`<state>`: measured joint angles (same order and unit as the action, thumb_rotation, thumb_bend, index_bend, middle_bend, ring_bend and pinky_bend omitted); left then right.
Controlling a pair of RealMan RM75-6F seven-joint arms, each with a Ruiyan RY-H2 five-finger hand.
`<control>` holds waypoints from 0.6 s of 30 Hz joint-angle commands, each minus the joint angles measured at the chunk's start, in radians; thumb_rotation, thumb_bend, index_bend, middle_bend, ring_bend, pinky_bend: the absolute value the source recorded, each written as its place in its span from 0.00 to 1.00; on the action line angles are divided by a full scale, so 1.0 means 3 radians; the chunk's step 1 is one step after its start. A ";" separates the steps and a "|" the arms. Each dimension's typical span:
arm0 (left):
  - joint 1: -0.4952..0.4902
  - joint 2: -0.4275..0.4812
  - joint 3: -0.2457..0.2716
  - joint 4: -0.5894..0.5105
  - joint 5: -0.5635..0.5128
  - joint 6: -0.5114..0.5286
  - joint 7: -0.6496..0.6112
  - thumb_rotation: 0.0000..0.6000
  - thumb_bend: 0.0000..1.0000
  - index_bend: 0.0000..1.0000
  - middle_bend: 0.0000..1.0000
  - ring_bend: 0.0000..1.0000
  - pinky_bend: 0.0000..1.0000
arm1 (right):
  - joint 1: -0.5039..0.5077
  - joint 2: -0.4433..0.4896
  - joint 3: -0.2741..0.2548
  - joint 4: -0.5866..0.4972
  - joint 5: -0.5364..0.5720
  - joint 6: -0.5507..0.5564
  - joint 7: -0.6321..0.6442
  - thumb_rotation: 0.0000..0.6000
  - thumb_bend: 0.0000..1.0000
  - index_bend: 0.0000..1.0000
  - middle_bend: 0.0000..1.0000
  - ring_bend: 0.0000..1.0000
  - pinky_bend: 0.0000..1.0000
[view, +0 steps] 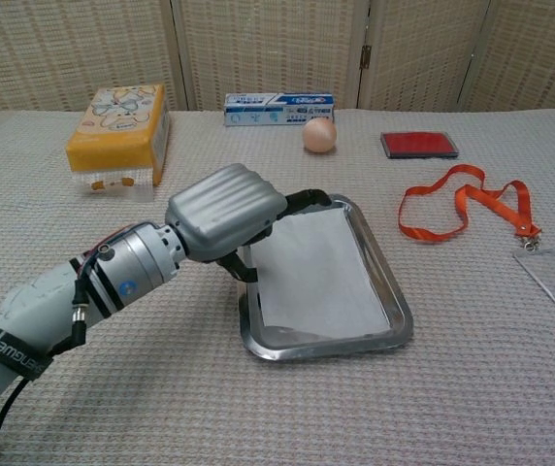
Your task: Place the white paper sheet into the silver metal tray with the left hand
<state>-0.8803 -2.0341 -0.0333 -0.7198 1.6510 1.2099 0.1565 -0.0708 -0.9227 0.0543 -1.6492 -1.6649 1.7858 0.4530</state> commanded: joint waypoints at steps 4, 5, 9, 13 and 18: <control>0.0048 0.0214 -0.0037 -0.0410 -0.0016 0.0034 0.0448 1.00 0.20 0.17 1.00 1.00 1.00 | -0.0004 -0.0003 -0.0013 -0.0015 -0.0054 0.0028 -0.0021 1.00 0.44 0.00 0.00 0.00 0.00; 0.0065 0.0250 -0.0051 -0.0497 -0.0054 -0.0003 0.0537 1.00 0.20 0.16 1.00 1.00 1.00 | -0.0007 -0.0004 -0.0016 -0.0019 -0.0071 0.0041 -0.0027 1.00 0.44 0.00 0.00 0.00 0.00; 0.0103 0.0346 -0.0057 -0.0755 -0.0114 -0.0094 0.0814 1.00 0.20 0.15 1.00 1.00 1.00 | -0.0020 -0.0004 -0.0022 -0.0016 -0.0106 0.0083 -0.0036 1.00 0.45 0.00 0.00 0.00 0.00; 0.0122 0.0351 -0.0091 -0.0876 -0.0159 -0.0136 0.1108 1.00 0.20 0.13 1.00 1.00 1.00 | -0.0030 -0.0001 -0.0029 -0.0014 -0.0124 0.0108 -0.0028 1.00 0.44 0.00 0.00 0.00 0.00; 0.0134 0.0189 -0.0073 -0.0718 -0.0094 -0.0065 0.1405 1.00 0.20 0.12 1.00 1.00 1.00 | -0.0030 0.0005 -0.0040 -0.0008 -0.0143 0.0110 -0.0016 1.00 0.45 0.00 0.00 0.00 0.00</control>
<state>-0.8433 -1.9564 -0.0566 -0.9551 1.6139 1.1807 0.5534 -0.0799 -0.9215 0.0426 -1.6517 -1.7072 1.8190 0.4479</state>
